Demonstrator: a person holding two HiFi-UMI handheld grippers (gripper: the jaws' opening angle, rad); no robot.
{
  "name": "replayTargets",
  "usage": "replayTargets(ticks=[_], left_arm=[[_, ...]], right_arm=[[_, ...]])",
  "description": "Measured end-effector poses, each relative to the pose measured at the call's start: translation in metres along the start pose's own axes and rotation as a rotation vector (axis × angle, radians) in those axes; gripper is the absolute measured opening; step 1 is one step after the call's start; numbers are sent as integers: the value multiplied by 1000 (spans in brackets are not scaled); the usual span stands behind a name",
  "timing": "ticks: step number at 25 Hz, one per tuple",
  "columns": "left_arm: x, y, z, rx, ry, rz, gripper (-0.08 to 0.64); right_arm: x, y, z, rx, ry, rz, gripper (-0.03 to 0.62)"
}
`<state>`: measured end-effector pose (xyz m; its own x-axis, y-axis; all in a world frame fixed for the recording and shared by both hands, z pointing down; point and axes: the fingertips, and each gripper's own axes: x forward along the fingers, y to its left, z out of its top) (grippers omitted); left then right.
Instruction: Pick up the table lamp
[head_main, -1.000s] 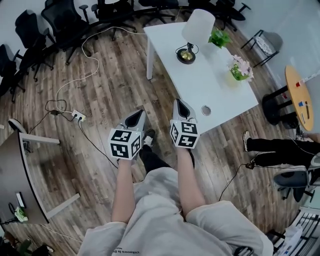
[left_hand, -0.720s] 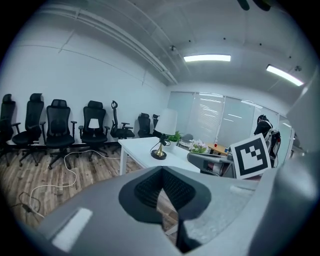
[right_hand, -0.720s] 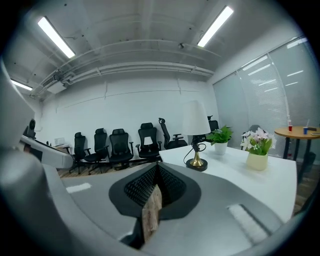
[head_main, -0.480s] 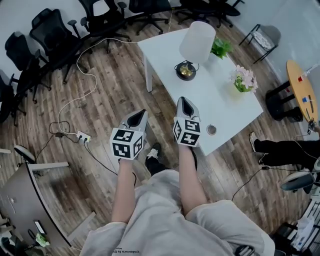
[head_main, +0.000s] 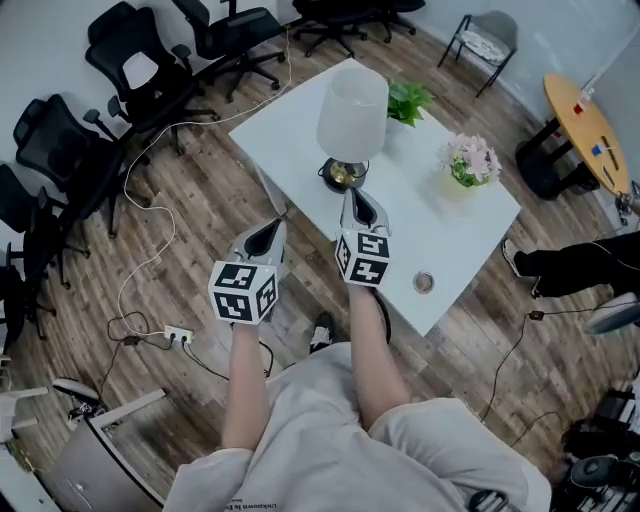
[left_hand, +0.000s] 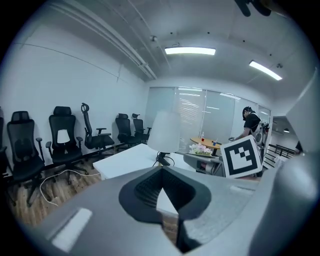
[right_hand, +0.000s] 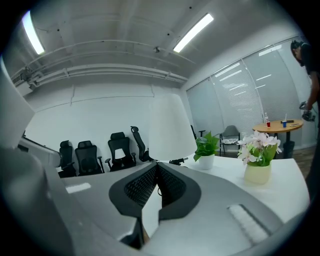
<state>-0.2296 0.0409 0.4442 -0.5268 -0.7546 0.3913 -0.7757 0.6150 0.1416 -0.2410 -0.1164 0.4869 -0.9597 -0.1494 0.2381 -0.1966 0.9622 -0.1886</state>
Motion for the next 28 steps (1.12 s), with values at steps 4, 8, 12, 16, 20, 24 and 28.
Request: replayTargets(ticks=[4,8,12,16,20,24,28], left_arm=[[25,1,17,31,-11,-56,2],[50,-6,33,46,-13,-112,2],[72,-20,43,61,-5,-178,2],[94,-32,43,87,21,-263,2],[109,-31,40,125,60,-360,1],[118,-20,47,157,64,-463,2],[117,5,58,190,68,-544,2]], right_arm=[[7,-15,-5,-6,13,-43,25],[2,-40,-17,5,43,-101,25],[-7,-55,-22,16,58,-150,25],[-9,-67,-19,33,44,-217,25],[-9,-72,-29,72,47,-323,25],[-7,-62,-35,60,51,-399,25],[-10,-46,-49,121,47,-495,25]])
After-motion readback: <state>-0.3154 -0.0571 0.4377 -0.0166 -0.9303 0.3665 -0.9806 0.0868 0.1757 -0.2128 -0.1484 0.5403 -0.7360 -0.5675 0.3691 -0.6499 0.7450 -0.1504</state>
